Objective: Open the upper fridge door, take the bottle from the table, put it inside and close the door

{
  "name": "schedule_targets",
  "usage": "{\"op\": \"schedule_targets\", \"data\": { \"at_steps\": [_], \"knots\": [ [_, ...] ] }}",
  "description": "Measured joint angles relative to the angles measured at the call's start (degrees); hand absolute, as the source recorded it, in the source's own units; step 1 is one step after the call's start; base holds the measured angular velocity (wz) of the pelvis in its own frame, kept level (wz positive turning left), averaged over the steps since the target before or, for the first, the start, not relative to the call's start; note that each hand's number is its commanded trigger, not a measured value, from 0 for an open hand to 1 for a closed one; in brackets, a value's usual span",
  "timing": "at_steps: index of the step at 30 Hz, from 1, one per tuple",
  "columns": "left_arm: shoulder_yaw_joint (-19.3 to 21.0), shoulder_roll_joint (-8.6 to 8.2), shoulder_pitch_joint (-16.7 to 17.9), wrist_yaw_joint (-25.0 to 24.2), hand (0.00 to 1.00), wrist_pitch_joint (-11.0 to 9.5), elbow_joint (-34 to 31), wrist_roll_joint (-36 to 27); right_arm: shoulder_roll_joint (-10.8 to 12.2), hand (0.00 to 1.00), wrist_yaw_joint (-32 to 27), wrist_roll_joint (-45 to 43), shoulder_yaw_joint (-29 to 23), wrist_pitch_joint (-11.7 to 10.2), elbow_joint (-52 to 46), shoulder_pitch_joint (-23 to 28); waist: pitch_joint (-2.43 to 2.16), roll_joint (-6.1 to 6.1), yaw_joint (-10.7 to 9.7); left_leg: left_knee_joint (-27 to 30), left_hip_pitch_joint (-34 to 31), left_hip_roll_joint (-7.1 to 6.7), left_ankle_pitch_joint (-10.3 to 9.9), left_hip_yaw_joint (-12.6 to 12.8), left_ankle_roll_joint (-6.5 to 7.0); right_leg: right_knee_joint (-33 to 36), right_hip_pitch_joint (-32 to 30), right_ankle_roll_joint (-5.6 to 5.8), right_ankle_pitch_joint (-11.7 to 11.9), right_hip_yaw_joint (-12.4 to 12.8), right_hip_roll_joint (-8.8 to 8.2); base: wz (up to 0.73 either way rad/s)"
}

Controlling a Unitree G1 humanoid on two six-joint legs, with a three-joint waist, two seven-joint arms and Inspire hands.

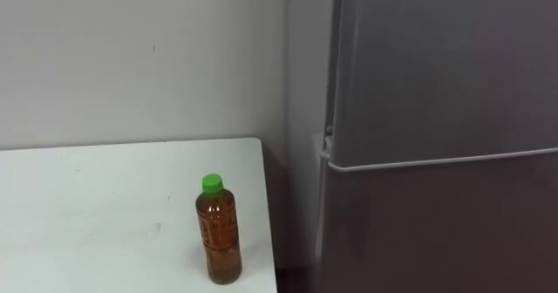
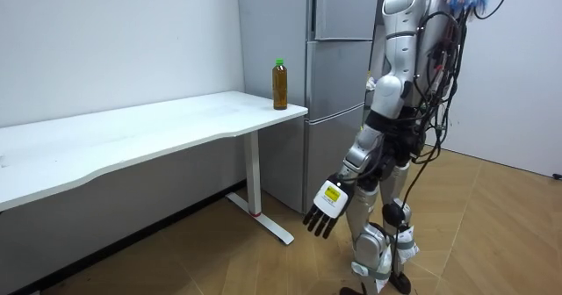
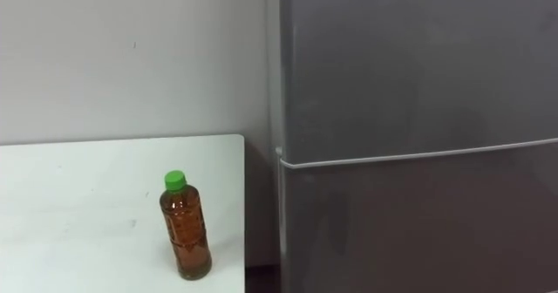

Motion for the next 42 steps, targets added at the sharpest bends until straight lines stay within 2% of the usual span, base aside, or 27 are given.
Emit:
{"op": "schedule_targets", "data": {
  "at_steps": [4, 7, 13, 18, 22, 27, 30, 35, 40, 42],
  "knots": [
    [0.4, 0.00, 0.6, 0.0, 0.00, 0.7, 0.8, -2.5, 0.0, 0.00, 0.1, 0.8, -0.1, 0.3, 0.5, -0.1, 0.00, 0.08, 0.1, 0.1, 0.5, -0.01, 0.0, 0.0, 0.00, -0.1, 0.5, 0.01, 0.0, 0.1, 0.03, 0.00],
    [2.1, -0.10, 0.8, 0.2, 0.00, 0.7, 1.4, -3.9, 0.0, 0.00, 0.7, 0.9, -0.9, 0.5, 1.0, -0.1, 0.00, 0.30, 0.3, 0.2, 0.9, 0.06, 0.0, -0.3, 0.00, -0.1, 0.7, -0.02, 0.0, 0.1, -0.01, -0.01],
    [4.8, -0.31, 0.7, 2.7, 0.00, 0.9, 1.1, -9.4, -0.7, 0.00, 0.5, 0.9, -1.1, 0.5, 0.9, 0.4, 0.07, 1.38, 1.5, 0.0, 2.0, 0.09, 0.0, 0.0, 0.01, 0.1, 1.8, -0.04, 0.0, 0.7, 0.09, -0.02],
    [10.6, -0.27, 0.9, 6.9, 0.00, 0.8, -2.8, -15.9, -1.0, 0.00, 0.6, 0.5, -3.3, 0.5, 0.9, 0.6, -0.08, 1.91, 1.5, 0.0, 2.2, 0.05, -0.2, -0.7, -0.01, 0.2, 2.1, -0.01, -0.1, 0.5, 0.03, 0.02],
    [11.9, 0.17, 0.5, 8.9, 0.00, -0.2, -5.9, -19.1, -1.1, 0.00, 1.3, -2.4, -4.8, 0.5, 0.7, 0.5, -0.15, 2.19, 1.5, 0.1, 2.3, 0.00, -0.2, -0.7, -0.01, 0.2, 2.2, -0.01, -0.1, 0.4, 0.02, 0.00],
    [12.4, -0.24, 0.4, 11.1, 0.00, -1.6, -12.8, -22.9, -1.1, 0.00, 1.3, -4.0, -6.2, 0.2, 0.2, 0.6, -0.18, 2.43, 1.5, 0.3, 2.3, -0.02, -0.2, -0.6, 0.05, 0.2, 2.2, 0.02, -0.1, 0.4, 0.06, 0.00],
    [12.5, -0.23, 0.1, 13.0, 0.00, -3.0, -19.5, -27.0, -1.2, 0.00, 1.2, -3.9, -6.8, -0.2, -0.3, 0.8, -0.25, 2.94, 1.6, 0.2, 2.4, 0.01, -0.2, -0.7, 0.06, 0.2, 2.4, 0.03, -0.1, 0.5, 0.09, 0.00],
    [12.9, -0.13, -0.3, 16.8, 0.00, -5.2, -30.9, -28.1, -1.1, 0.00, 0.5, -5.0, -7.0, -0.8, -1.6, 1.4, -0.05, 3.21, 1.5, 0.1, 2.3, 0.02, -0.2, -0.5, 0.06, 0.5, 1.8, 0.02, -0.1, 0.7, 0.20, -0.01],
    [13.6, 0.02, -0.7, 18.7, 0.00, -8.0, -41.2, -27.9, -1.1, 0.00, 0.5, -6.3, -8.6, -2.1, -4.8, 2.5, -0.10, 3.15, 1.6, 0.1, 2.3, -0.06, -0.2, -0.3, 0.07, 1.3, 1.3, 0.05, -0.5, 0.8, 0.01, -0.03],
    [14.0, 0.12, -1.0, 18.9, 0.00, -8.0, -44.9, -27.9, -0.9, 0.00, 0.6, -6.7, -9.0, -2.6, -4.8, 3.0, -0.11, 3.05, 1.6, 0.2, 2.2, -0.07, -0.2, -0.4, 0.07, 1.1, 1.3, 0.05, -0.5, 0.8, 0.05, 0.00]
  ]
}}
